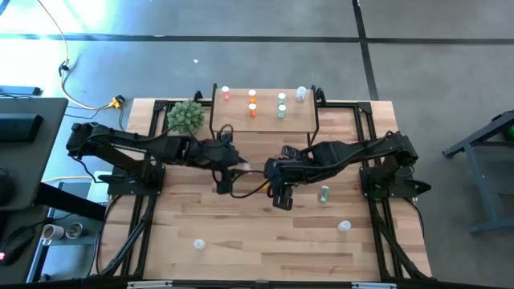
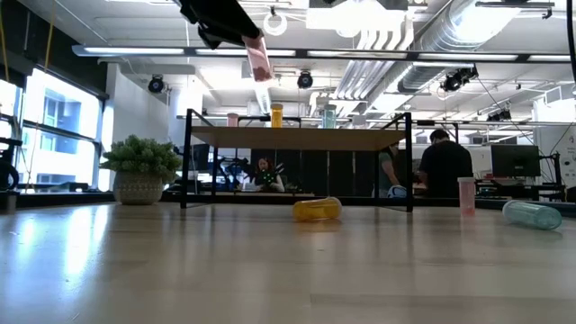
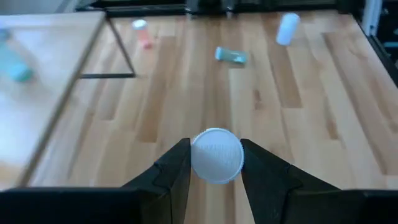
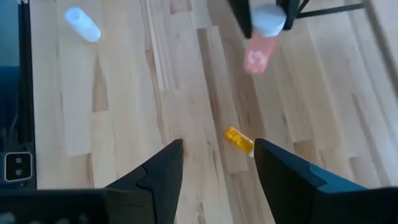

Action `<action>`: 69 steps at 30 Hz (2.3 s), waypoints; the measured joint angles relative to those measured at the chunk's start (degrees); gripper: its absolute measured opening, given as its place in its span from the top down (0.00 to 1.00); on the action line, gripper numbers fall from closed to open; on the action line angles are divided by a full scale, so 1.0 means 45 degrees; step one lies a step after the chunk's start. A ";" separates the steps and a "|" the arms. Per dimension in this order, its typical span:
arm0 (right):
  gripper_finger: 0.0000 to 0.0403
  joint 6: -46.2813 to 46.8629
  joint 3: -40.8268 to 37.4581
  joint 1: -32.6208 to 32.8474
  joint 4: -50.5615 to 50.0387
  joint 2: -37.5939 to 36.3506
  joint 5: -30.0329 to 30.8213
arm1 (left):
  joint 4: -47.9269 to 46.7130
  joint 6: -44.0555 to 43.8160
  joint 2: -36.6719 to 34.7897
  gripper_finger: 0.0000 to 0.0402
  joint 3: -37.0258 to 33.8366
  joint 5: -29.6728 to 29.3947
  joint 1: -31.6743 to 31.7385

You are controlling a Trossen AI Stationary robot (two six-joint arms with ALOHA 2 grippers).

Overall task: Pick and place medicine bottles onto shelf by color
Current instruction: Put the bottom pink pill bottle on the shelf aligned with the other pink pill bottle

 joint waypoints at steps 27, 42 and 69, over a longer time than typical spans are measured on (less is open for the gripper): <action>0.53 -0.0631 0.3841 -0.1739 -0.3163 0.0024 0.3411 | -0.4132 0.1671 -0.0964 0.71 0.2099 0.1190 0.8252; 0.53 -0.1139 0.3841 -0.3966 -0.3237 0.0024 0.1846 | -0.4215 0.2186 0.1072 0.71 0.2361 0.2948 0.9451; 0.53 -0.1440 0.3836 -0.4541 -0.3242 0.0024 0.1392 | -0.3453 0.2200 0.1887 0.71 0.2395 0.2341 0.9451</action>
